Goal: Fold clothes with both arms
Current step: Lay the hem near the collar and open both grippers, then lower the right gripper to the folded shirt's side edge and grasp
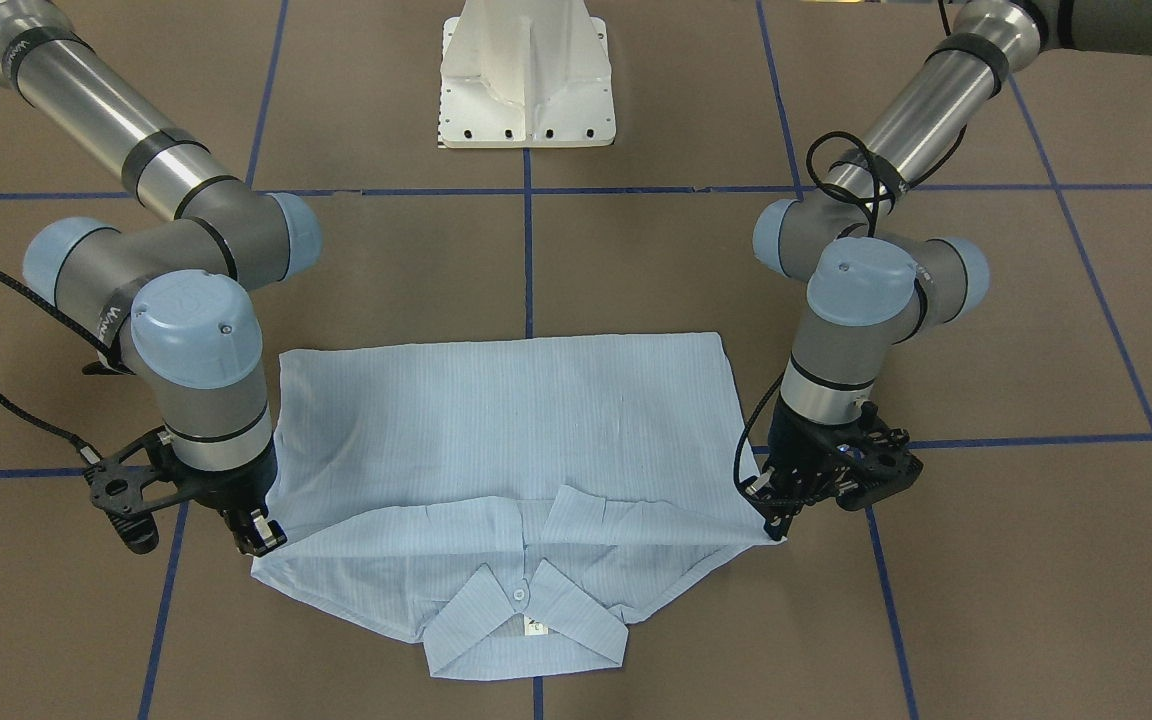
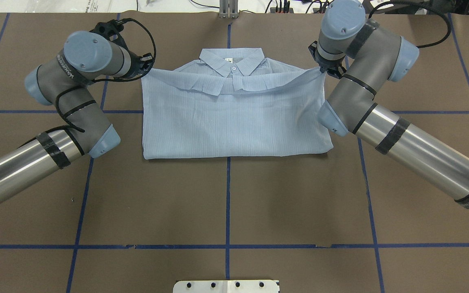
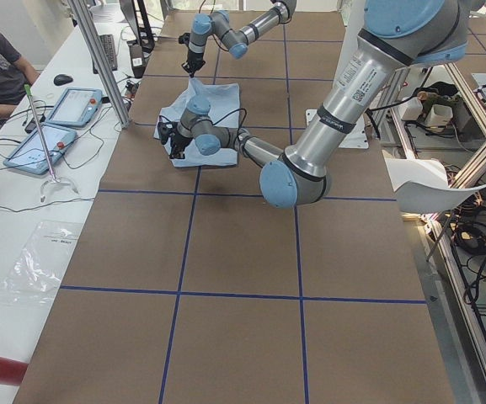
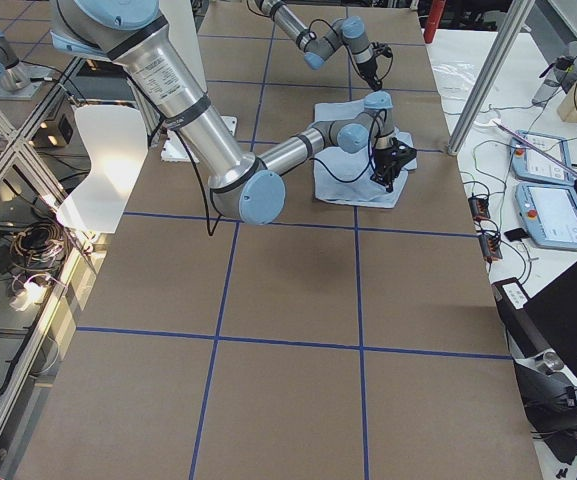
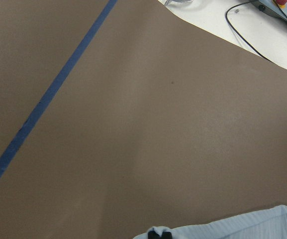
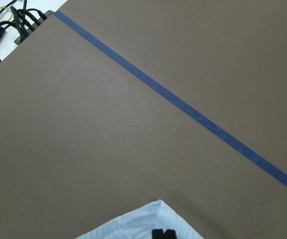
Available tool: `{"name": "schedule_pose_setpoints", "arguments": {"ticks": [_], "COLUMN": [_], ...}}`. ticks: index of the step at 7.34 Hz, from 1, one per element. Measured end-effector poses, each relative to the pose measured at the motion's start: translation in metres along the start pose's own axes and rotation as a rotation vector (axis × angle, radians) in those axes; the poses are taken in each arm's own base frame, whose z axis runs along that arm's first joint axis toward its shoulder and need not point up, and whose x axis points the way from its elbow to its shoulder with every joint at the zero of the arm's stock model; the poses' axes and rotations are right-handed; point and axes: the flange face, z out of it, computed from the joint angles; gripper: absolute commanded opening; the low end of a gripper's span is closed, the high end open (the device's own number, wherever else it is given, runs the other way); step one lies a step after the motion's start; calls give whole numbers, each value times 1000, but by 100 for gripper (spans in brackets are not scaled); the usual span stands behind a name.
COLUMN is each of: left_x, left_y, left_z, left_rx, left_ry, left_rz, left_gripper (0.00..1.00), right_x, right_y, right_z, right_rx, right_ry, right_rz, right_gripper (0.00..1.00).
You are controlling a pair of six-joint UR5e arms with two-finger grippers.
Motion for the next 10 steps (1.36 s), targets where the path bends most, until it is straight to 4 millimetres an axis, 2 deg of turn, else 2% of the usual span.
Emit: {"name": "schedule_pose_setpoints", "arguments": {"ticks": [2,3,4,5,6,7,8,9,10], "left_x": [0,0,0,0,1,4,7,4,0], "left_y": [-1,-1,-1,-1,-3,-4,-4,-4,-3], "left_z": [6,7,7,7,4,-4,-14,-26,-36], "left_rx": [2,1,1,0,0,-8,-27,-40,-45], "left_ry": [5,6,6,7,18,37,59,80,95], "left_rz": [10,13,15,16,16,17,18,19,19], "left_gripper": [0,9,32,39,51,51,51,51,51], "right_x": [0,-1,-2,-2,-1,3,17,45,85], "right_y": [1,2,3,6,11,15,16,20,29], "right_z": [11,11,12,12,13,11,3,-8,-26], "right_rx": [-2,-2,-3,-6,-10,-18,-35,-62,-94], "right_ry": [5,4,5,5,6,-1,-20,-43,-67], "right_rz": [-2,-3,-5,-10,-18,-27,-37,-50,-63], "right_gripper": [0,29,70,100,100,100,100,100,100]}}
